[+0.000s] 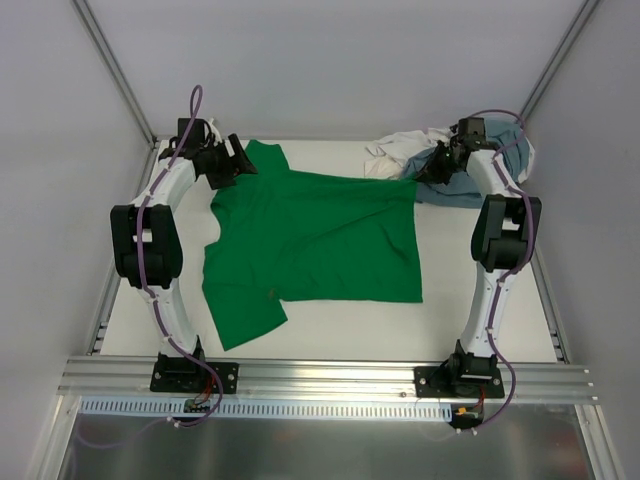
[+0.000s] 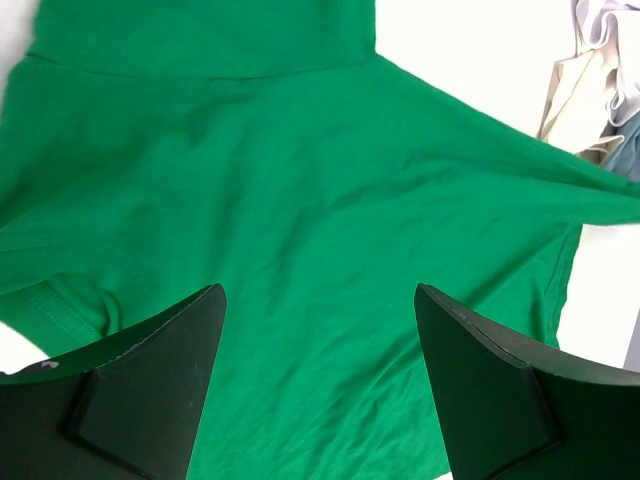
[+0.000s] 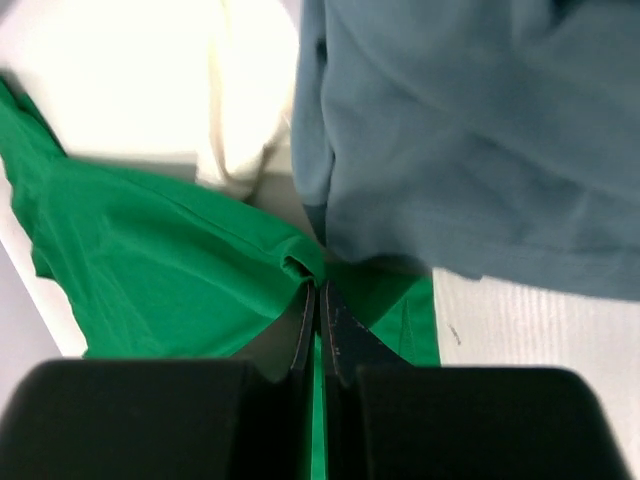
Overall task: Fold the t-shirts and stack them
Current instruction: Flatten out the tshirt, then grap the side of the flattened tshirt furthest away from the robot with both arms
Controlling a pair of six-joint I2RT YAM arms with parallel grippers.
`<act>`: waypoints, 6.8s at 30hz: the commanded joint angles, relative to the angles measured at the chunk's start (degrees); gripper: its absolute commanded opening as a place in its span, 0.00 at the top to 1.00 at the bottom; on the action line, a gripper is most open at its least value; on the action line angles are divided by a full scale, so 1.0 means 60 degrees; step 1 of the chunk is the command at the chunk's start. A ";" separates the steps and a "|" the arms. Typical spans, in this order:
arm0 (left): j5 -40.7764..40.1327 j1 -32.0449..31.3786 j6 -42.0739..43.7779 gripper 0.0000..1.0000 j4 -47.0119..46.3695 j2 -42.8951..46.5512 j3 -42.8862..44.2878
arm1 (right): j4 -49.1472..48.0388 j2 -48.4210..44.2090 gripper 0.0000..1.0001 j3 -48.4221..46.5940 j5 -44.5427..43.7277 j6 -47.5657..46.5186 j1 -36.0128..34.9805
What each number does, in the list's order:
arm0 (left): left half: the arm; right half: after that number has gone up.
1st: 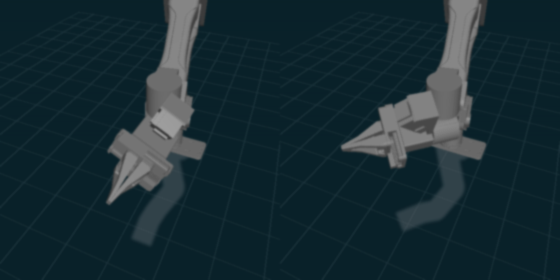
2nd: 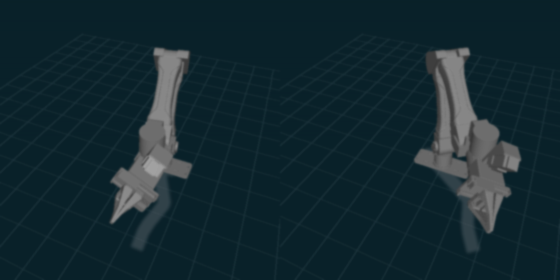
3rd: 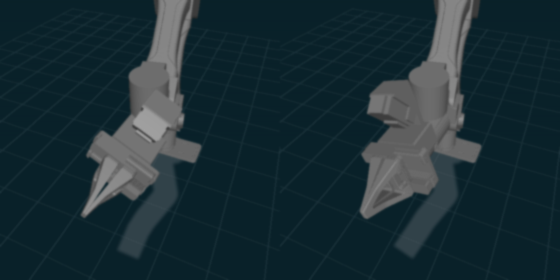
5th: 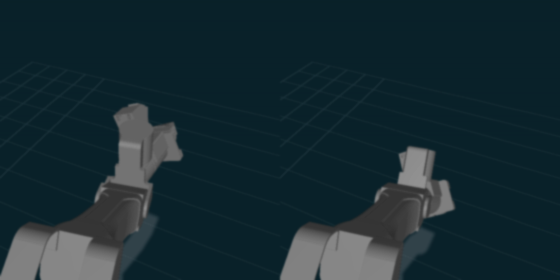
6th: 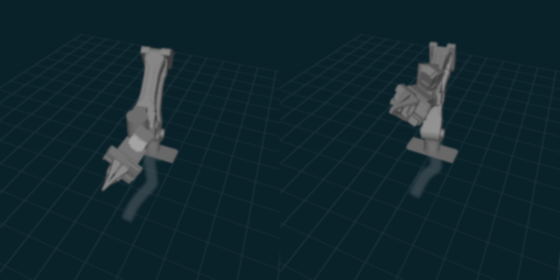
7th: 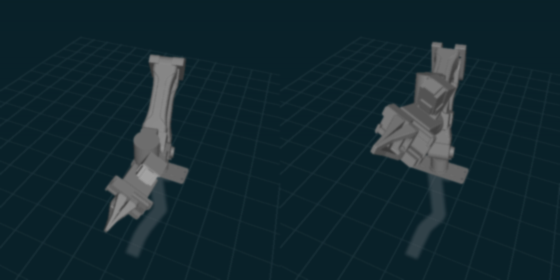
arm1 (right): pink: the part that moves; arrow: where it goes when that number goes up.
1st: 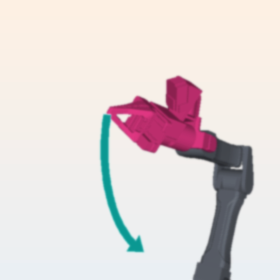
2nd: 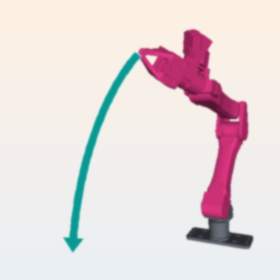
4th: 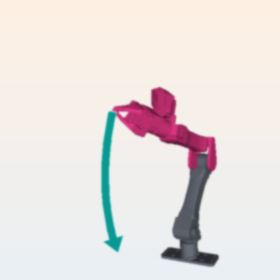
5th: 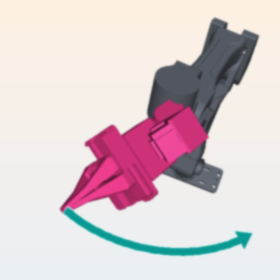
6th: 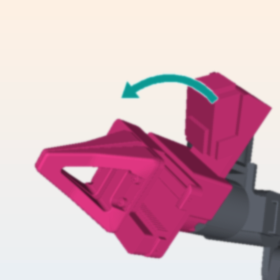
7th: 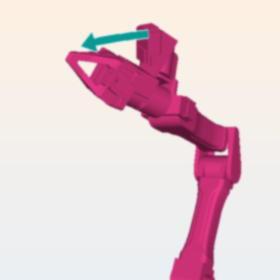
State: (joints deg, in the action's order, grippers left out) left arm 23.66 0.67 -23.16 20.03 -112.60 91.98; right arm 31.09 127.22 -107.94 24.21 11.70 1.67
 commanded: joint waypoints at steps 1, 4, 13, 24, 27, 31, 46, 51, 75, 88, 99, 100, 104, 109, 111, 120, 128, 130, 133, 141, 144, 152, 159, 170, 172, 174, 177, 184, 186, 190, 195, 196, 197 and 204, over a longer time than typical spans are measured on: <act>0.0363 -0.0053 -0.0096 0.22 -0.0087 0.0235 0.0095 | -0.0128 0.0197 0.99 -0.1168 -0.0372 -0.0120 0.0234; 0.0393 -0.0082 -0.0052 0.21 -0.0087 0.0440 -0.0096 | -0.0143 0.0870 1.00 -0.2118 -0.0256 0.0187 0.0220; 0.0378 -0.0067 0.0153 0.20 0.0030 0.0968 -0.0594 | -0.0714 0.2131 0.03 -0.2957 0.0184 0.1154 0.0205; 0.0744 -0.0125 0.0227 0.21 -0.0188 0.1334 -0.0916 | 0.0016 -0.1013 0.01 -0.1555 -0.1043 -0.0614 -0.0102; 0.0876 -0.0418 0.0183 0.21 -0.0277 0.1524 -0.1063 | 0.0589 -0.2533 0.00 -0.0546 -0.1748 -0.1189 -0.0132; 0.1022 -0.0638 0.0139 0.21 -0.0306 0.1846 -0.1312 | 0.0328 -0.4179 0.01 0.1594 -0.0948 -0.0634 -0.0220; 0.0145 -0.1971 0.0066 0.22 0.1436 0.0793 -0.1239 | 0.0590 -0.2615 0.01 0.3854 0.0096 -0.0779 -0.2080; -0.0120 -0.2001 0.0139 0.21 0.1904 0.0178 -0.0829 | 0.0809 -0.1810 0.00 0.3299 0.0228 -0.0808 -0.2095; -0.0121 -0.2059 0.0271 0.22 0.2507 0.0190 -0.3125 | 0.0575 -0.3155 0.01 0.6358 0.0536 -0.0808 -0.2080; 0.0187 -0.2089 0.0198 0.22 0.2155 0.2300 -0.5547 | 0.0370 -0.4489 0.01 0.7679 0.0390 -0.0779 -0.2095; -0.0016 -0.2089 -0.0624 0.21 0.0837 0.4088 -0.1798 | 0.2932 -0.4607 0.01 0.2701 -0.0035 -0.1057 -0.1949; -0.0192 -0.2074 -0.0347 0.20 0.0880 0.4016 -0.1506 | 0.3064 -0.4447 0.01 0.1972 -0.0151 -0.1072 -0.1905; -0.0487 -0.1723 0.0036 0.19 0.1055 0.3197 -0.0347 | 0.3211 -0.3481 0.01 0.0546 -0.0152 -0.1101 -0.1394; -0.0383 -0.1547 0.0051 0.19 0.0720 0.2741 0.0021 | 0.3198 -0.2162 0.01 -0.0071 -0.0255 -0.1277 -0.0676; -0.0413 -0.1517 0.0138 0.20 0.0806 0.2726 0.0196 | 0.3080 -0.1664 0.00 -0.0086 -0.0299 -0.1277 -0.0324; -0.0486 -0.1313 0.0461 0.20 0.1217 0.2726 0.0357 | 0.2729 -0.0095 0.02 -0.0600 0.0052 -0.1014 0.0380; -0.0486 -0.1268 0.0608 0.20 0.1627 0.2360 0.0929 | 0.1894 0.0169 0.02 0.0221 0.0316 -0.0720 0.0366; -0.0443 -0.1268 0.0593 0.20 0.1642 0.2331 0.0973 | 0.1791 0.0242 0.02 0.0338 0.0316 -0.0706 0.0366; -0.0398 -0.1268 0.0608 0.20 0.1743 0.2272 0.1090 | 0.1688 0.0446 0.02 0.0339 0.0360 -0.0676 0.0366; -0.0428 -0.1268 0.0886 0.20 0.2140 0.2242 0.1544 | 0.1147 0.0872 0.03 0.0251 0.0565 -0.0354 0.0351; -0.0369 -0.1268 0.0959 0.20 0.2155 0.2330 0.1471 | 0.0985 0.1091 0.03 0.0120 0.0653 -0.0281 0.0293; -0.0398 -0.1268 0.1193 0.20 0.2330 0.2579 0.1412 | 0.0707 0.1867 0.03 -0.0598 0.1078 0.0070 -0.0014; -0.0413 -0.1268 0.1311 0.20 0.2491 0.2711 0.1325 | 0.0122 0.2088 0.17 -0.0482 0.1312 0.0436 -0.0483; -0.0223 -0.1268 0.1223 0.20 0.2272 0.2726 0.0973 | 0.0398 0.1664 1.00 -0.0262 0.1181 0.0174 -0.0542; -0.0208 -0.1268 0.1208 0.20 0.2257 0.2726 0.0915 | 0.0428 0.1445 1.00 -0.0204 0.1137 0.0086 -0.0513; -0.0208 -0.1268 0.1208 0.20 0.2199 0.2755 0.0871 | 0.0515 0.1298 1.00 -0.0145 0.1064 0.0012 -0.0513; -0.0281 -0.1268 0.1208 0.20 0.2096 0.2770 0.0710 | 0.0676 0.0990 1.00 -0.0188 0.0903 -0.0119 -0.0396; -0.0705 -0.1268 0.1442 0.21 0.0926 0.2697 -0.0227 | 0.1102 0.0097 0.99 -0.0233 0.0726 -0.0441 0.0130; -0.0823 -0.1268 0.1603 0.21 0.0270 0.2522 -0.0548 | 0.1307 -0.0064 0.99 -0.0218 0.0712 -0.0573 0.0219; -0.1072 -0.1166 0.1911 0.24 -0.0873 0.1834 -0.0726 | 0.1468 -0.0343 1.00 0.0161 0.0726 -0.0676 0.0395; -0.1277 -0.0829 0.1794 0.25 -0.1638 0.0150 0.0120 | 0.1527 -0.0534 0.99 0.0573 0.0829 -0.0662 0.0395; -0.1350 -0.0742 0.1780 0.25 -0.1944 -0.0070 0.0283 | 0.1542 -0.0563 1.00 0.0646 0.0829 -0.0662 0.0410; -0.1380 -0.0712 0.1707 0.25 -0.2107 -0.0521 0.0415 | 0.1571 -0.0578 0.99 0.0690 0.0843 -0.0647 0.0410; -0.0970 -0.0492 0.1603 0.24 -0.2400 -0.2737 0.2671 | 0.1629 -0.0520 0.99 0.0720 0.0975 -0.0574 0.0395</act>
State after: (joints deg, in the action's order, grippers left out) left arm 16.99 -2.50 -13.87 10.35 -127.59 102.50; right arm 39.51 127.02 -103.22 29.21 8.82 4.21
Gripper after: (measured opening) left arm 0.759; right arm 0.031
